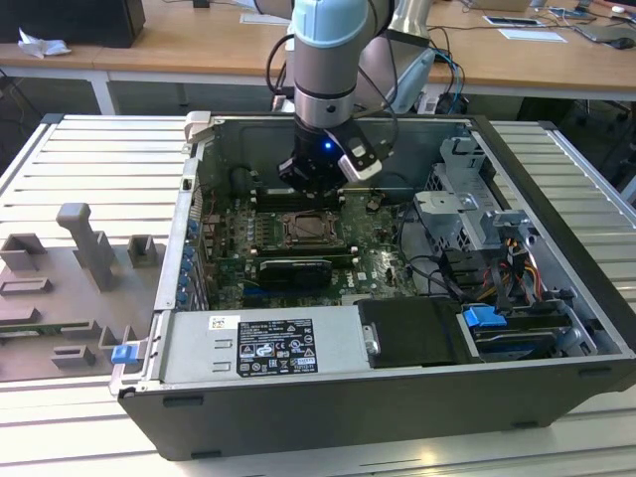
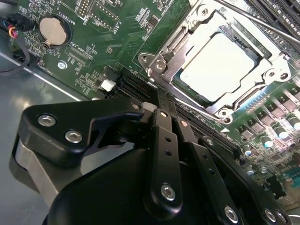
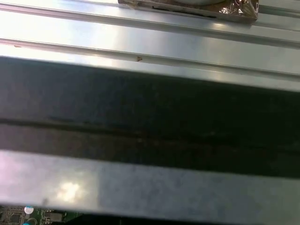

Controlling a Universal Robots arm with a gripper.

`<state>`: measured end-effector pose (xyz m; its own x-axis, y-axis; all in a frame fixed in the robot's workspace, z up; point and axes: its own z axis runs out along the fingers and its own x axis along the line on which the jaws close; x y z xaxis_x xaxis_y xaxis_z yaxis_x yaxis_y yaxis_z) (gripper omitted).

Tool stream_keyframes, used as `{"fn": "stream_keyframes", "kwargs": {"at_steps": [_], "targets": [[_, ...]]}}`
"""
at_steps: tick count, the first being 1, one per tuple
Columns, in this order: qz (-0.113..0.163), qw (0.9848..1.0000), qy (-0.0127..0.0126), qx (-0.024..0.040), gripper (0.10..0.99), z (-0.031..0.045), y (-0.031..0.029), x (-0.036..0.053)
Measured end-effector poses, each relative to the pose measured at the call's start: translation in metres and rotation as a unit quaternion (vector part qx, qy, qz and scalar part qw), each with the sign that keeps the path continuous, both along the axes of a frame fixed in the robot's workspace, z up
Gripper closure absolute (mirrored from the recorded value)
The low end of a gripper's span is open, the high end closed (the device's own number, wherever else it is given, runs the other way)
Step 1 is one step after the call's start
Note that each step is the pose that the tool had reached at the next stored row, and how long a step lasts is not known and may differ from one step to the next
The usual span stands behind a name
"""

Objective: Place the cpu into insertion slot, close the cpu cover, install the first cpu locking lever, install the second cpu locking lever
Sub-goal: 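Install the first cpu locking lever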

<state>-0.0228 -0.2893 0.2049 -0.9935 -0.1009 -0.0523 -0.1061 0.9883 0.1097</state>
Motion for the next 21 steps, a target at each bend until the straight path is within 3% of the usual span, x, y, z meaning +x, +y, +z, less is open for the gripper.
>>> {"fn": "stream_keyframes", "kwargs": {"at_steps": [8, 21], "targets": [[0.0, 1.0, 0.0, -0.0004, 0.98, -0.0001, 0.0, 0.0001], [0.0, 1.0, 0.0, -0.008, 0.98, -0.0028, 0.0, 0.0001]]}}
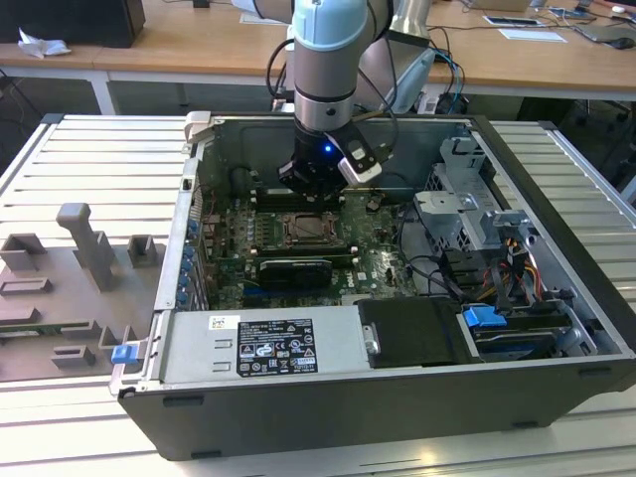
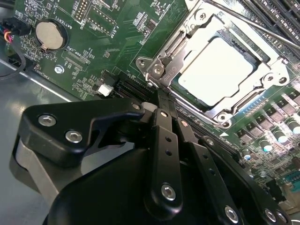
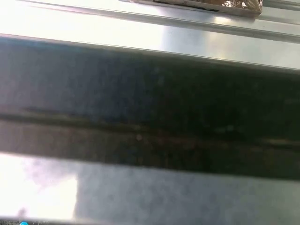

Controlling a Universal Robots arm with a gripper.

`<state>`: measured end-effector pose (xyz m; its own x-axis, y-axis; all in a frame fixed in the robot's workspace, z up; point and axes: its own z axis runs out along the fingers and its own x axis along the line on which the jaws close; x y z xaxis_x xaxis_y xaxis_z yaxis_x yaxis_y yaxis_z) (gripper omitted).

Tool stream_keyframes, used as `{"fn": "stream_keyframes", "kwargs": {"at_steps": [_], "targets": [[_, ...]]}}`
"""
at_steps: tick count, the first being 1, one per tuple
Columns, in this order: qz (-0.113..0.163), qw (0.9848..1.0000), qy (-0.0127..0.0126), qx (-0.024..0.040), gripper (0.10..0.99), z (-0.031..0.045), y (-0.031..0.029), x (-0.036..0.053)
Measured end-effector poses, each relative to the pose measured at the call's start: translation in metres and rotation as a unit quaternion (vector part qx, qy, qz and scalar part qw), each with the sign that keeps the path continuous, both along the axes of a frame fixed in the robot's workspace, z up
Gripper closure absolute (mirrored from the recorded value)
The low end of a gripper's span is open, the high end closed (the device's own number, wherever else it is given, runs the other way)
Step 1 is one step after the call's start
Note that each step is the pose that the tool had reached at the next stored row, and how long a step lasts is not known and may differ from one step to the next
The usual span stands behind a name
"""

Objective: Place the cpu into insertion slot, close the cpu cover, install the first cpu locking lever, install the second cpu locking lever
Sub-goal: 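Install the first cpu locking lever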

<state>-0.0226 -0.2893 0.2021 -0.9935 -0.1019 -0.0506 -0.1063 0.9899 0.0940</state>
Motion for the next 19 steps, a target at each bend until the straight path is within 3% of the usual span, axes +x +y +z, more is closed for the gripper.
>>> {"fn": "stream_keyframes", "kwargs": {"at_steps": [8, 13, 16, 19], "targets": [[0.0, 1.0, -0.0001, 0.001, 0.98, 0.0001, 0.0, 0.0001], [0.0, 0.9999, 0.0, 0.0157, 0.98, -0.0001, 0.0, 0.0001], [0.0, 0.9999, 0.0, 0.0159, 0.98, 0.0002, 0.0, 0.0001], [0.0, 0.9999, 0.0, 0.016, 0.98, 0.0054, 0.0, 0.0001]]}}
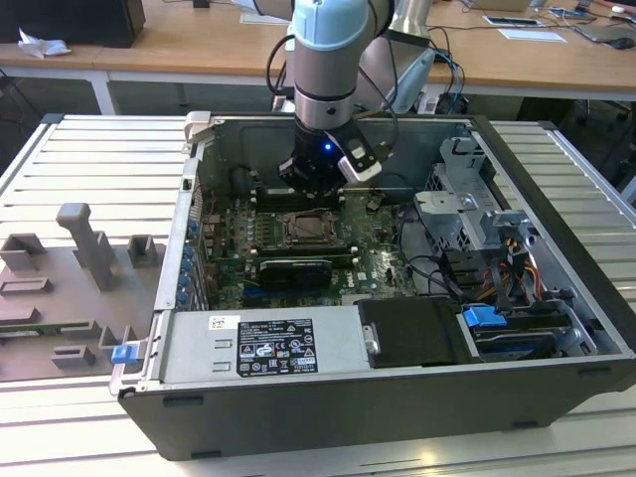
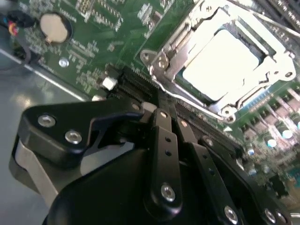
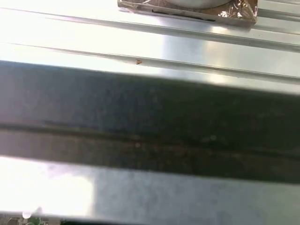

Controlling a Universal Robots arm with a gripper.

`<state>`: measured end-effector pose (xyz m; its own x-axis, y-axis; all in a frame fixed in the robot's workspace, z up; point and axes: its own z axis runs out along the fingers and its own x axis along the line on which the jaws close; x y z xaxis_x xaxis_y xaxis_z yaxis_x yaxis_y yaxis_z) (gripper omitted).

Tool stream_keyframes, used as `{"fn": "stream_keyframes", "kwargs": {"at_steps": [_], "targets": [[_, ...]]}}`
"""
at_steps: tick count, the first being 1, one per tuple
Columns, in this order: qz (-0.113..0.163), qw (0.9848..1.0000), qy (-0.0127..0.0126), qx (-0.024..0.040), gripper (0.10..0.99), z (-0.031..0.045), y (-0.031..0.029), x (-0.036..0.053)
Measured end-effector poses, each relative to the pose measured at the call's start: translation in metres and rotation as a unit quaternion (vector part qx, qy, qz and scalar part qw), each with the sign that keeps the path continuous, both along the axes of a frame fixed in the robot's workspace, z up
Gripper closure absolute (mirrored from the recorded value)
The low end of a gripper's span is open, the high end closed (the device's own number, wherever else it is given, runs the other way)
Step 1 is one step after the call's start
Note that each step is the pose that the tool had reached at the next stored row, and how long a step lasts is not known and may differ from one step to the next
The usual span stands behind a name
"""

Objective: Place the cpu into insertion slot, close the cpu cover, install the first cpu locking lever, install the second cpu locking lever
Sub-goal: 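Install the first cpu locking lever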

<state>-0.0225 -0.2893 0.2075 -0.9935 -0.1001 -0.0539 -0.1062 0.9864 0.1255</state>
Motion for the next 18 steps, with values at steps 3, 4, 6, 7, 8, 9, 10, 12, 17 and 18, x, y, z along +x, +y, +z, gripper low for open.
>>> {"fn": "stream_keyframes", "kwargs": {"at_steps": [3, 4, 6, 7, 8, 9, 10, 12, 17, 18], "targets": [[0.0, 1.0, 0.0, 0.0, 0.98, 0.0078, 0.0, -0.0003], [0.0, 1.0, 0.0, -0.0001, 0.98, 0.0102, 0.0, -0.0007], [0.0, 1.0, 0.0, -0.0001, 0.98, 0.0144, 0.0, -0.0022], [0.0, 1.0, -0.0001, 0.0003, 0.98, 0.016, 0.0, -0.0053], [0.0, 1.0, -0.0001, 0.0015, 0.98, 0.0169, 0.0, -0.0101], [0.0, 1.0, -0.0001, 0.0017, 0.98, 0.0176, 0.0, -0.0116], [0.0, 1.0, -0.0002, 0.0018, 0.98, 0.0184, 0.0, -0.0128], [0.0, 1.0, -0.0007, 0.002, 0.98, 0.0239, 0.0, -0.0161], [0.0, 1.0, -0.0016, 0.0047, 0.98, 0.027, 0.0001, -0.0225], [0.0, 1.0, -0.0016, 0.0047, 0.98, 0.0265, 0.0, -0.0228]]}}
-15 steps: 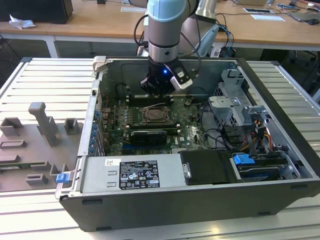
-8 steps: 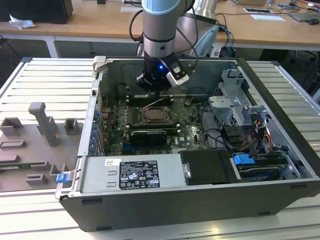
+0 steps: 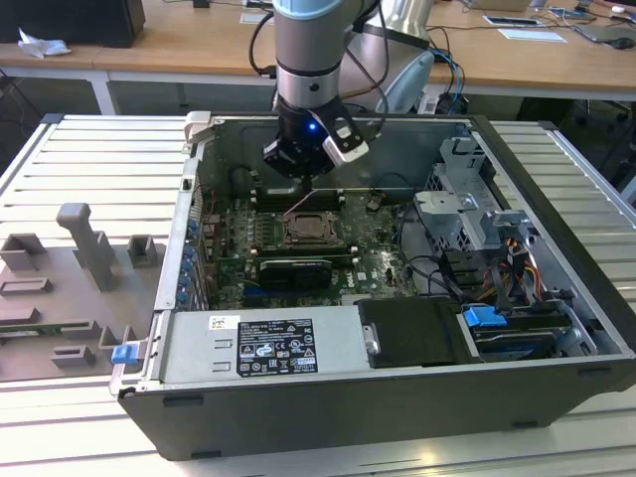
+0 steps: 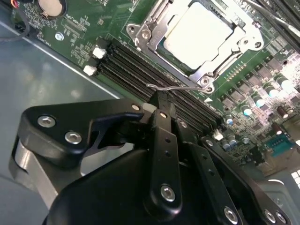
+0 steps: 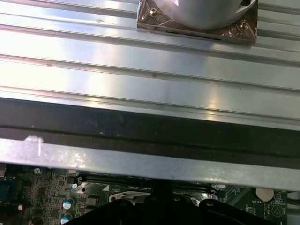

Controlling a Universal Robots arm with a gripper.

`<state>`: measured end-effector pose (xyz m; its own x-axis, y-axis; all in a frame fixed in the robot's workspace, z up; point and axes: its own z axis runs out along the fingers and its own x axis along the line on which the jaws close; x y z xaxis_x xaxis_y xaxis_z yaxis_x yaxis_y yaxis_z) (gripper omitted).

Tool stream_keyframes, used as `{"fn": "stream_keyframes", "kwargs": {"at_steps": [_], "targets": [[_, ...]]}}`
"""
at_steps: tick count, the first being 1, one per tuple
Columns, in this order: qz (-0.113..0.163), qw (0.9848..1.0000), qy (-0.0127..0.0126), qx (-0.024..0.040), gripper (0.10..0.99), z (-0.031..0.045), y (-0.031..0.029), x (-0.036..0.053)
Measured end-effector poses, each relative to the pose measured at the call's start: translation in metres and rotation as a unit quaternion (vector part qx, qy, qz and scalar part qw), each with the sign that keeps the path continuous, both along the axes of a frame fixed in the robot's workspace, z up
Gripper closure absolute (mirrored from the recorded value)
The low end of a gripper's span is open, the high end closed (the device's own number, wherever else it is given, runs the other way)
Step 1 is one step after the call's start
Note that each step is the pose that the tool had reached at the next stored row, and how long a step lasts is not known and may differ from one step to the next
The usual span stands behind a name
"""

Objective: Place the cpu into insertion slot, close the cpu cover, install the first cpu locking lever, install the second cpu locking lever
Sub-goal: 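Install the first cpu locking lever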

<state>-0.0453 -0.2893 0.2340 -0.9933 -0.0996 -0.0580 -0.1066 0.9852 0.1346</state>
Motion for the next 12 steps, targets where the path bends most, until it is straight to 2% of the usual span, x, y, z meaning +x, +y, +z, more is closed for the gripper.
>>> {"fn": "stream_keyframes", "kwargs": {"at_steps": [7, 12], "targets": [[0.0, 1.0, -0.0009, 0.0041, 0.98, -0.0026, -0.0001, -0.0036], [-0.001, 1.0, -0.0013, 0.0025, 0.98, -0.0038, -0.001, 0.0015]]}}
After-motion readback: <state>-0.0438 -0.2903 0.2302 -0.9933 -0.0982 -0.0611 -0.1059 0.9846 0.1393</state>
